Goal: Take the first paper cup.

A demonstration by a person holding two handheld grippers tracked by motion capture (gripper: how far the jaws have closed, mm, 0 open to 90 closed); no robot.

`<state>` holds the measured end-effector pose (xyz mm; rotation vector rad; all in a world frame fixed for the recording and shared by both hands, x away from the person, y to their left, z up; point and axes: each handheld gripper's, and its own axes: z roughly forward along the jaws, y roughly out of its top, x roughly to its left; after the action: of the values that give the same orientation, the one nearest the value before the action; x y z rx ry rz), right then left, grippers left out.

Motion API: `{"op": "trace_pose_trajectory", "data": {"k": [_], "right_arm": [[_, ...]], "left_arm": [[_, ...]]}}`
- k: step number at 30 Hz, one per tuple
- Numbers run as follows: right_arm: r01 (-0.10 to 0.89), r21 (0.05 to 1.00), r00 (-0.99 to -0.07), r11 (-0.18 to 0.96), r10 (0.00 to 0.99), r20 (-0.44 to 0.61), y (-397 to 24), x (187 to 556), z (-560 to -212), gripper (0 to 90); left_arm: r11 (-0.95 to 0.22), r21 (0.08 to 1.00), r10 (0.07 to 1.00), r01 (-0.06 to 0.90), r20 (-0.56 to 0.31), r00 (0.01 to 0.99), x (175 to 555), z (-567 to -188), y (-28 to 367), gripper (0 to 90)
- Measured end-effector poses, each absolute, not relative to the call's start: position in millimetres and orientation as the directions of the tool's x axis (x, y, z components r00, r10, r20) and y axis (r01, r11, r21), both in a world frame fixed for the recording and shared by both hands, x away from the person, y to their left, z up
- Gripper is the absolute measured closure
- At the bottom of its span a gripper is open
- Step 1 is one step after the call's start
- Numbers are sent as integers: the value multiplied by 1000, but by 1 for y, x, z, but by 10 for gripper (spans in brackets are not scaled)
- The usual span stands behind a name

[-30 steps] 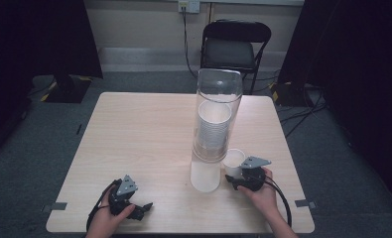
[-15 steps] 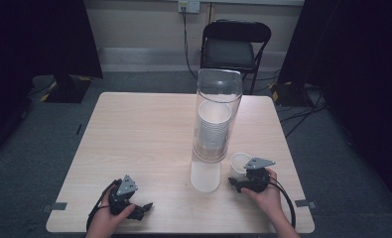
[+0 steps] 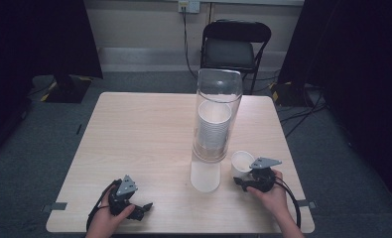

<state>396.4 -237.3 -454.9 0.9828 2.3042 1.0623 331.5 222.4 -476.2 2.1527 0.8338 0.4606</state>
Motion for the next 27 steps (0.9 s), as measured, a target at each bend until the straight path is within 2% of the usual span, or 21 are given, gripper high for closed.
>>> {"op": "trace_pose_trajectory", "data": {"k": [10, 12, 13, 18, 21, 27], "right_arm": [[437, 805, -559, 402, 822, -107, -243, 419, -456, 342], [446, 804, -547, 393, 831, -103, -243, 423, -456, 316], [452, 801, -523, 392, 844, -119, -241, 424, -456, 225], [441, 793, -529, 420, 836, -149, -240, 416, -453, 208], [454, 800, -533, 393, 839, -110, -245, 405, -451, 175], [441, 805, -537, 397, 835, -117, -246, 391, -443, 164]], "left_arm": [[-491, 767, 692, 414, 54, 720, 331, -476, 222, 0], [-491, 766, 692, 414, 55, 720, 331, -476, 222, 0], [-491, 766, 692, 414, 55, 719, 331, -476, 222, 0], [-491, 766, 693, 415, 54, 719, 331, -476, 222, 0], [-491, 766, 693, 415, 54, 719, 331, -476, 222, 0], [-491, 766, 693, 415, 55, 719, 331, -476, 222, 0]]}}
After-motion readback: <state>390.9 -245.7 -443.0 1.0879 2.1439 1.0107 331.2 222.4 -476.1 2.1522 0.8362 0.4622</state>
